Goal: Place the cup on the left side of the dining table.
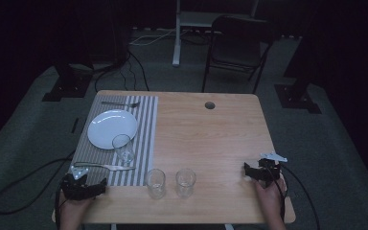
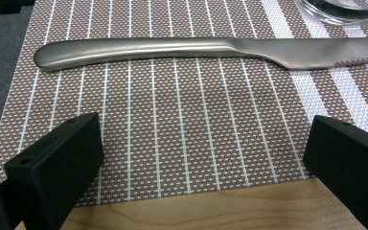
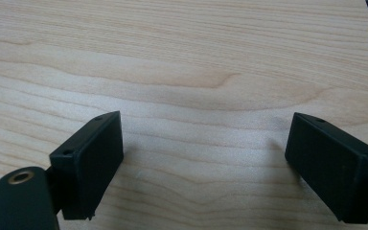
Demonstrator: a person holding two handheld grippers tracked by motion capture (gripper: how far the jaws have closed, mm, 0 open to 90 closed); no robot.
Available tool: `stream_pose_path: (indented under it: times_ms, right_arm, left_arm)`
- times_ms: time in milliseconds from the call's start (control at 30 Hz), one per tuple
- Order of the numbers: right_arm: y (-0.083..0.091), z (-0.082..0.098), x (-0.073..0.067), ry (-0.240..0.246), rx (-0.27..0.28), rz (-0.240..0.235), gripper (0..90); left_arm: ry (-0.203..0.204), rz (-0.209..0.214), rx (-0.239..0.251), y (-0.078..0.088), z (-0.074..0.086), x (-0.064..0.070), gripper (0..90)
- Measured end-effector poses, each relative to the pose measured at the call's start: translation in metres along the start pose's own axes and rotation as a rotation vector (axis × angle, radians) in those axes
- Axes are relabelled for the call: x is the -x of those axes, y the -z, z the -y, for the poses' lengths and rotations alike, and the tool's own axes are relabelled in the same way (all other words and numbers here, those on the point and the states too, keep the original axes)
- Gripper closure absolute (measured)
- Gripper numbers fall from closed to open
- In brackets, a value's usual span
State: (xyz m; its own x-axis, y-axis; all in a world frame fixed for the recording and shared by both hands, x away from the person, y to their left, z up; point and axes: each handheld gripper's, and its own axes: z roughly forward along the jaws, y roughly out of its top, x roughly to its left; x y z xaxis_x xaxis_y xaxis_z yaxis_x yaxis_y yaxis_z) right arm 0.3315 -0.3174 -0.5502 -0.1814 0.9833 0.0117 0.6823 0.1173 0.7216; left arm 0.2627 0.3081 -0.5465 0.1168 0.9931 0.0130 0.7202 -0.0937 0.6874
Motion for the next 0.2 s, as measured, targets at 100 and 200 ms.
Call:
stream_pose_path:
  times_ms: [100, 200]
  right_arm:
    - [0.0000, 0.0000, 0.0000, 0.000, 0.000, 0.000, 12.5]
    - [0.0000, 0.0000, 0.0000, 0.000, 0.000, 0.000, 12.5]
  left_arm:
    - [0.002, -0.001, 0.000, -0.0001, -0.0001, 0.0001, 0.3]
    - [0.004, -0.001, 0.000, -0.0001, -0.0002, 0.0001, 0.3]
